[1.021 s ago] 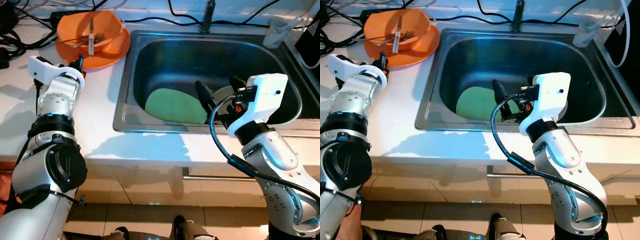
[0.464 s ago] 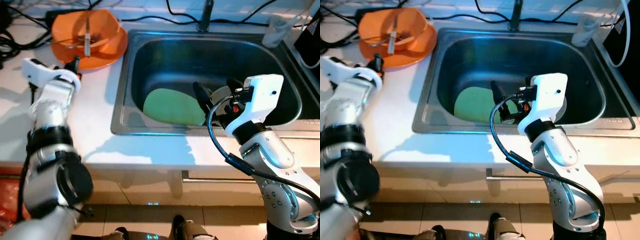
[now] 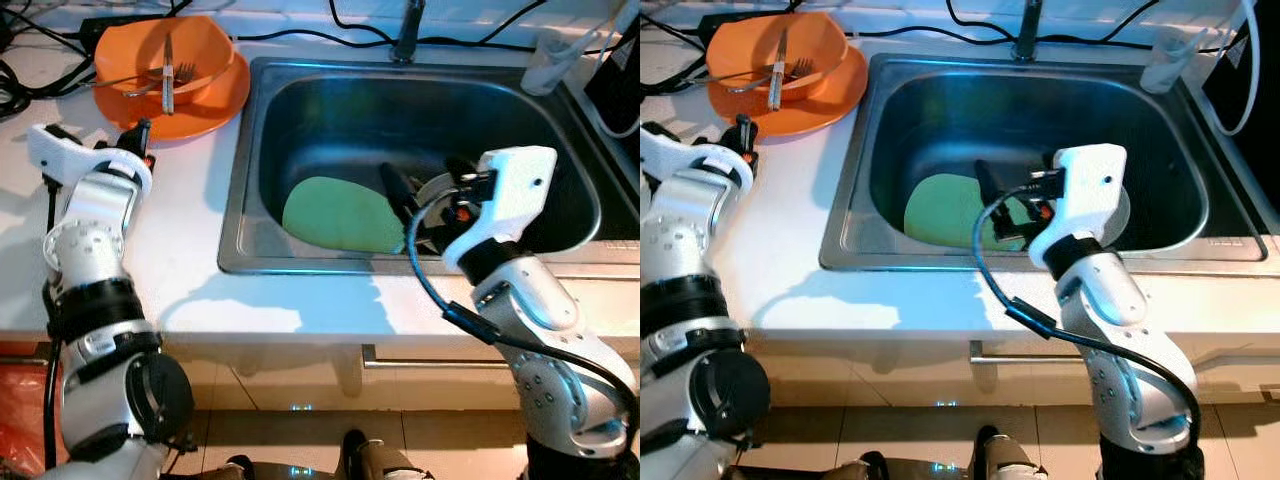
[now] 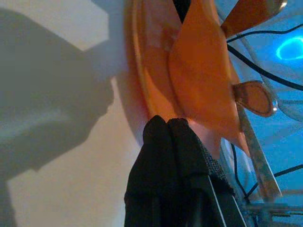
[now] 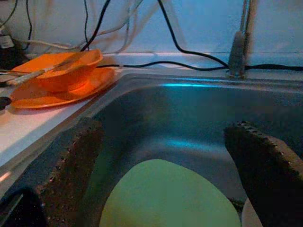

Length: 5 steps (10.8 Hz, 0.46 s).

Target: Kitchen organization

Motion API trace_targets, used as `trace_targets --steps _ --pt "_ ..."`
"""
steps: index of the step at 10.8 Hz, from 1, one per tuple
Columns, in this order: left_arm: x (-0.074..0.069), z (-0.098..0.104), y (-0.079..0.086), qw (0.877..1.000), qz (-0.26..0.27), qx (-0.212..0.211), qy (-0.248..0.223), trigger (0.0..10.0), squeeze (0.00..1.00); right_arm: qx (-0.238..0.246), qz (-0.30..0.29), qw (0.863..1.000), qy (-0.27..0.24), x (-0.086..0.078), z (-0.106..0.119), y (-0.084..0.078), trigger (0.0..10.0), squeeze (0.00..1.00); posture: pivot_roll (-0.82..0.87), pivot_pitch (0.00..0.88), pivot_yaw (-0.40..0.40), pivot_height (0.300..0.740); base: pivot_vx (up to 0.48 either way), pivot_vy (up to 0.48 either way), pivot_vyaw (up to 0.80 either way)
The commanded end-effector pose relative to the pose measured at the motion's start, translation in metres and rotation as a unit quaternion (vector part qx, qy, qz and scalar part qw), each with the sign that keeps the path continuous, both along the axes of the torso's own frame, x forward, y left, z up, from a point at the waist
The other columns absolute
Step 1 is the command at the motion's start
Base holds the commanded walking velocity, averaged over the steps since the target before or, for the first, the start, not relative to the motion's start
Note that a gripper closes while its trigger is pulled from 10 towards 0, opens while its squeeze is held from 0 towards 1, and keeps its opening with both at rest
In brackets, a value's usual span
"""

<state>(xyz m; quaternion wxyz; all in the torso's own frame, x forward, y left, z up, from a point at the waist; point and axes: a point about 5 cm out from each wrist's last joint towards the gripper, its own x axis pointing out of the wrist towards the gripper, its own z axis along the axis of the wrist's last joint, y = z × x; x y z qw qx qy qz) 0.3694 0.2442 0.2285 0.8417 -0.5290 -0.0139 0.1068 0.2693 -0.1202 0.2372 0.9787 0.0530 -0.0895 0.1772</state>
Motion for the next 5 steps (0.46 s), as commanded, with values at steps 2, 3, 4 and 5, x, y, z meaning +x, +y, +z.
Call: trace_targets --steps 2,3,4,5 --pt "-0.0100 -0.0638 -0.0077 0.990 -0.009 -0.041 0.133 0.0 0.00 -0.001 0.001 1.000 -0.009 -0.0008 0.0016 0.0000 10.0 0.00 -0.21 0.207 -0.080 0.740 0.000 0.000 0.00" --pt "-0.0109 -0.0636 -0.0097 0.990 -0.012 -0.035 0.136 0.0 0.00 -0.001 -0.001 1.000 -0.010 -0.0006 0.0016 -0.0014 10.0 0.00 -0.21 0.202 -0.074 0.740 0.000 0.000 0.00" --pt "-0.0098 -0.0653 -0.0115 0.989 -0.017 -0.028 0.143 0.0 0.00 -0.002 -0.003 1.000 -0.011 -0.0002 0.0017 -0.0018 10.0 0.00 -0.21 0.199 -0.072 0.740 0.000 0.000 0.00" --pt "-0.0079 -0.0653 -0.0140 0.989 -0.024 -0.022 0.143 5.2 0.00 -0.002 -0.003 1.000 -0.012 0.0000 0.0019 -0.0016 10.0 0.00 -0.21 0.197 -0.071 0.740 0.000 0.000 0.00"
